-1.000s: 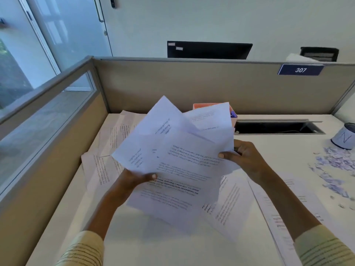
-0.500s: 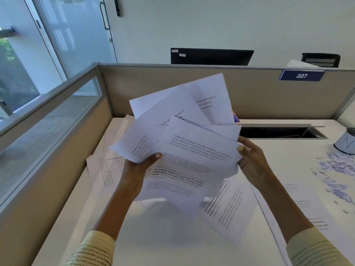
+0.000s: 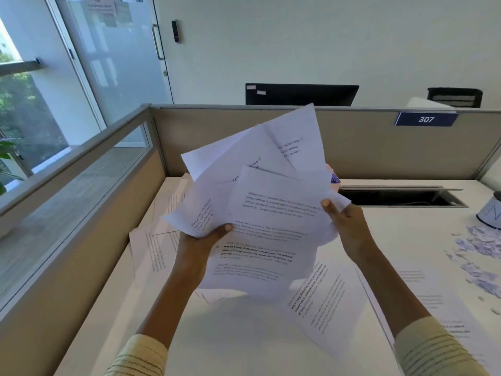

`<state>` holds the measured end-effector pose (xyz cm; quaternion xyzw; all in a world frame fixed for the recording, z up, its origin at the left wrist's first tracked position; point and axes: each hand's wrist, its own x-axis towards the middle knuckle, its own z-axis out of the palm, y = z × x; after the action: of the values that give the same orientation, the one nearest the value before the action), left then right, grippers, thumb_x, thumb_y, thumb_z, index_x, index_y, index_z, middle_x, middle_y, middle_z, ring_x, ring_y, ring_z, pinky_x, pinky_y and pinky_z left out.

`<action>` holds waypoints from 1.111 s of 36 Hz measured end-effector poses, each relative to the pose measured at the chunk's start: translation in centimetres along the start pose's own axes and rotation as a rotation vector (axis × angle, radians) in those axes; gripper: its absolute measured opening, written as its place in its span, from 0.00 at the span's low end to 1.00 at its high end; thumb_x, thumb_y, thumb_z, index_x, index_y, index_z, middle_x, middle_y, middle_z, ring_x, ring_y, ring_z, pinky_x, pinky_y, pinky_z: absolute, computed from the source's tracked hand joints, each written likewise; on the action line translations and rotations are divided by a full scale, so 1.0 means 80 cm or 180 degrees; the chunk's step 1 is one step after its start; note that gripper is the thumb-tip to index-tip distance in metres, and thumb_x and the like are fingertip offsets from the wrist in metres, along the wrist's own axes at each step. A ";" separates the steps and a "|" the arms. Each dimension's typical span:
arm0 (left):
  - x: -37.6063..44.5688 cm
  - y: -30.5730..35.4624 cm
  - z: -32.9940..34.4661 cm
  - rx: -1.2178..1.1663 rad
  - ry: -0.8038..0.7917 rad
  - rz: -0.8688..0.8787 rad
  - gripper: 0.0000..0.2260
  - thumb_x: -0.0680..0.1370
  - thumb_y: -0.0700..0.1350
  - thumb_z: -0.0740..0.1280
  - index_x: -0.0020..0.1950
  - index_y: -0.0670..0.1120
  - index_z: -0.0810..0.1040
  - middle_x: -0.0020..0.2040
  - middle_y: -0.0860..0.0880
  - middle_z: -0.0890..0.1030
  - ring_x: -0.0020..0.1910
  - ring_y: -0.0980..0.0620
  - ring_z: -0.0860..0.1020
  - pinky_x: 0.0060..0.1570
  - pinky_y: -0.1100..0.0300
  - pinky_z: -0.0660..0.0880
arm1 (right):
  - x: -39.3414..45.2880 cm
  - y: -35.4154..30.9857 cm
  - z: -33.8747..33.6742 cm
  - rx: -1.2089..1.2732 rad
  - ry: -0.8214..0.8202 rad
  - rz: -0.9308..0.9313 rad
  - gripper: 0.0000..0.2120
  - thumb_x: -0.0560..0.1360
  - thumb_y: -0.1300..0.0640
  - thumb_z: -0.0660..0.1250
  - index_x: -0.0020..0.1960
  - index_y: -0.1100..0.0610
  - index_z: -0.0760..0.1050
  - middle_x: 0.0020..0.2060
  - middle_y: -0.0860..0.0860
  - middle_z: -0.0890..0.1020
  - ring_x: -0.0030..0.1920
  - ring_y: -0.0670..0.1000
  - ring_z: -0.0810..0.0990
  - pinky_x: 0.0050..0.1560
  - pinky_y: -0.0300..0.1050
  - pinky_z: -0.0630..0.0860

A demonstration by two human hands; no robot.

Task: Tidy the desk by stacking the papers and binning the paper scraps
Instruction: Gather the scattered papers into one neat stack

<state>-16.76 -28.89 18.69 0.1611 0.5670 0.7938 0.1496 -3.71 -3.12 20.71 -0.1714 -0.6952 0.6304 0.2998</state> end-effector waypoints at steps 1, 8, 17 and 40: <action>-0.001 0.001 0.000 -0.0101 -0.0007 0.0025 0.25 0.65 0.38 0.76 0.61 0.45 0.75 0.55 0.42 0.81 0.52 0.38 0.81 0.48 0.35 0.78 | 0.002 -0.003 -0.001 -0.0044 -0.0077 -0.0037 0.39 0.54 0.29 0.74 0.56 0.51 0.77 0.51 0.52 0.83 0.51 0.55 0.82 0.50 0.53 0.80; -0.009 -0.003 0.000 -0.0468 -0.0143 0.0049 0.24 0.71 0.28 0.69 0.66 0.38 0.69 0.59 0.37 0.79 0.54 0.35 0.79 0.48 0.33 0.77 | 0.002 0.005 -0.017 -0.0307 -0.0261 -0.0194 0.18 0.74 0.56 0.69 0.63 0.55 0.75 0.53 0.48 0.83 0.54 0.51 0.80 0.48 0.41 0.79; -0.021 -0.004 0.009 -0.0322 -0.0071 -0.0061 0.30 0.65 0.35 0.76 0.65 0.42 0.71 0.57 0.38 0.80 0.53 0.34 0.80 0.48 0.30 0.75 | -0.010 0.009 -0.023 -0.1146 0.0321 -0.0232 0.20 0.71 0.40 0.63 0.42 0.59 0.79 0.35 0.49 0.80 0.35 0.50 0.79 0.30 0.28 0.71; -0.064 -0.006 0.092 -0.0197 -0.0186 0.0316 0.23 0.69 0.33 0.71 0.63 0.44 0.72 0.56 0.41 0.80 0.53 0.38 0.80 0.47 0.33 0.77 | -0.037 -0.030 -0.099 0.0817 0.0012 -0.0251 0.30 0.65 0.38 0.73 0.59 0.56 0.77 0.51 0.51 0.84 0.51 0.52 0.81 0.50 0.46 0.79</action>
<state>-8.93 -24.59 20.02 0.2075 0.5288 0.8124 0.1314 3.91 0.80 22.67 -0.1054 -0.6145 0.7015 0.3451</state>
